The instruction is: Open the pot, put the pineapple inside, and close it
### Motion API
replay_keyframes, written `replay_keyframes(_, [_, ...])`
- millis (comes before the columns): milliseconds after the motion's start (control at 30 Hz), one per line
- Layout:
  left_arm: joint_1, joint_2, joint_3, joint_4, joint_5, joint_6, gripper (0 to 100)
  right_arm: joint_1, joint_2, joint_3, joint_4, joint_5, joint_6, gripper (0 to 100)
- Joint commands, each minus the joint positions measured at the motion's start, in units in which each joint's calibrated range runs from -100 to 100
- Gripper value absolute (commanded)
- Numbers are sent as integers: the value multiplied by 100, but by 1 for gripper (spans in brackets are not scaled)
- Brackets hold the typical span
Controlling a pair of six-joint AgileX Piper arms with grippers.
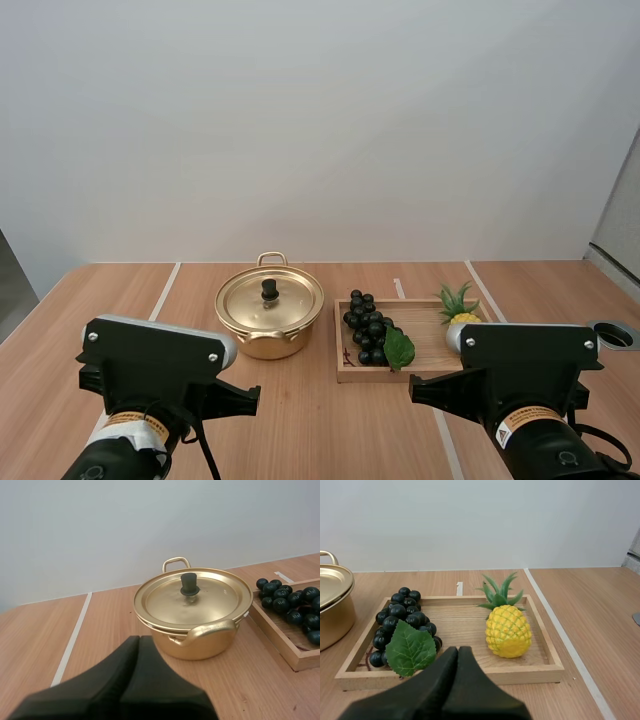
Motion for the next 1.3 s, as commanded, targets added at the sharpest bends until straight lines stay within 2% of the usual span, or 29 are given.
replay_keyframes(0, [36, -33, 9, 35, -129, -35, 0, -242, -40, 3, 9, 11, -28, 0])
replay_keyframes(767, [73, -33, 9, 35, -289, -35, 0, -180, -40, 3, 9, -120, -28, 0])
replay_keyframes(867, [73, -33, 9, 58, -1140, -14, 0, -180, -40, 3, -504, -1136, -28, 0])
replay_keyframes(1000, [73, -33, 9, 177, -2539, 336, 0, -180, -40, 3, -1823, -2858, -28, 0])
replay_keyframes(1100, [73, -33, 9, 177, -3918, 408, 0, -180, -40, 3, -2058, -3975, -28, 0])
replay_keyframes(1133, [73, -33, 9, 177, -4441, 408, 0, -180, -40, 3, -2047, -4402, -28, 5])
replay_keyframes(1200, [73, -33, 9, 177, -5279, 408, 0, -180, -40, 3, -2047, -5123, -28, 23])
replay_keyframes(1267, [73, -33, 9, 141, -5666, 386, 0, -180, -40, 3, -2047, -5659, -76, 47])
